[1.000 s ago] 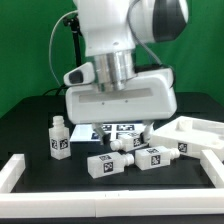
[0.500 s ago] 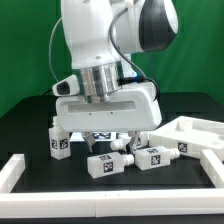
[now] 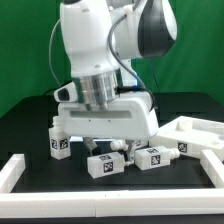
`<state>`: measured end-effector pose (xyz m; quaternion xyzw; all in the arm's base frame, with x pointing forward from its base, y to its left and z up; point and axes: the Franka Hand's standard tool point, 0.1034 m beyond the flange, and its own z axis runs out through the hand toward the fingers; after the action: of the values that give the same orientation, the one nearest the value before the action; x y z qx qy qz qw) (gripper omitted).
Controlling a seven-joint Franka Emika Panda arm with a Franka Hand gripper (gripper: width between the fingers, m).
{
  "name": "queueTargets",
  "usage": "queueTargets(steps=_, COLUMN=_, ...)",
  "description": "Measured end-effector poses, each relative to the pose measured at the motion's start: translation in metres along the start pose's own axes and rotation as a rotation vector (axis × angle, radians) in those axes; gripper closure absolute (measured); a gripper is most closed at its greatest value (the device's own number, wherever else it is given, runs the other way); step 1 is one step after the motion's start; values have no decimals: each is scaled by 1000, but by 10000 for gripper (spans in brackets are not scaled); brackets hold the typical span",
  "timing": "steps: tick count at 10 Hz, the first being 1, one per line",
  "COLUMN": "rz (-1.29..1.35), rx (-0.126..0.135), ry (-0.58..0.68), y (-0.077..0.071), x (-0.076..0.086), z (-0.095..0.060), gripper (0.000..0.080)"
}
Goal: Assemble one leg
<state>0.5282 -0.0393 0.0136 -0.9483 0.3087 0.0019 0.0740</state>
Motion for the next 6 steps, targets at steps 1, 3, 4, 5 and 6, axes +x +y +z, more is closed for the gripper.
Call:
queueTargets(steps=1, rz=-2, rx=1, ry=1, y=-1, x=0, z=-1, gripper=151)
queueTargets(steps=3, rz=-2, rx=1, ry=0, y=-1, x=-1, z=0, gripper=272)
queueTargets(steps=4, rz=-2, rx=1, ry=0, y=-1, x=-1, z=0, gripper=412)
queueTargets(steps=5, rz=-3, rx=1, ry=1, y=-1, x=0, z=-1, gripper=512)
queueTargets(steps=6, rz=-3, rx=1, ry=1, y=-1, x=0, z=-1, gripper=512)
